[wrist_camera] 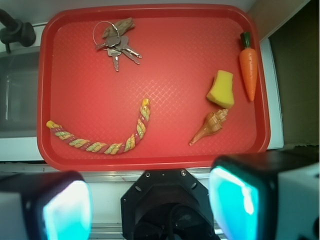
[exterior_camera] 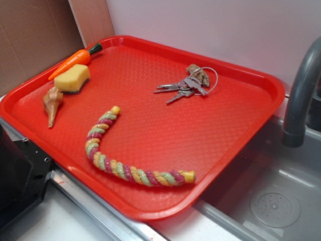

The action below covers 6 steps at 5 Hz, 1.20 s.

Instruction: Grab the shell.

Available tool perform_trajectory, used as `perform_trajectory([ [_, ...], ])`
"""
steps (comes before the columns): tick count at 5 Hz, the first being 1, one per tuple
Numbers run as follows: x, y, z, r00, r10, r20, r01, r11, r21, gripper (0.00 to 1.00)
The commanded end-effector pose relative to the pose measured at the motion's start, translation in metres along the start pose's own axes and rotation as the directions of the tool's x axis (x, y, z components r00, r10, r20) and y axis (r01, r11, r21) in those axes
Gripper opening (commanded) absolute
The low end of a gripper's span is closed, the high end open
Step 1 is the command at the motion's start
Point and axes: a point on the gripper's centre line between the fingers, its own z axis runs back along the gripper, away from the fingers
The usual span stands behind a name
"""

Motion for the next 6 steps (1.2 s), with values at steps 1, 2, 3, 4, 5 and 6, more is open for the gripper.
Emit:
perform_trajectory([
  [1,0.0,0.0,0.0,1.0,0.0,0.0,0.0,1.0,0.0,1.0],
  [2,0.01,0.04,-0.041,0.97,0.241,0.012,-0.241,0.968,0.067,1.0],
  [3,0.018,0.071,-0.074,0.879,0.465,0.107,-0.474,0.878,0.072,1.0],
  [4,0.018,0.071,-0.074,0.879,0.465,0.107,-0.474,0.878,0.072,1.0],
  [5,0.018,0.071,-0.074,0.879,0.465,0.107,-0.474,0.878,0.072,1.0],
  [6,0.018,0.071,-0.074,0.879,0.465,0.107,-0.474,0.878,0.072,1.0],
])
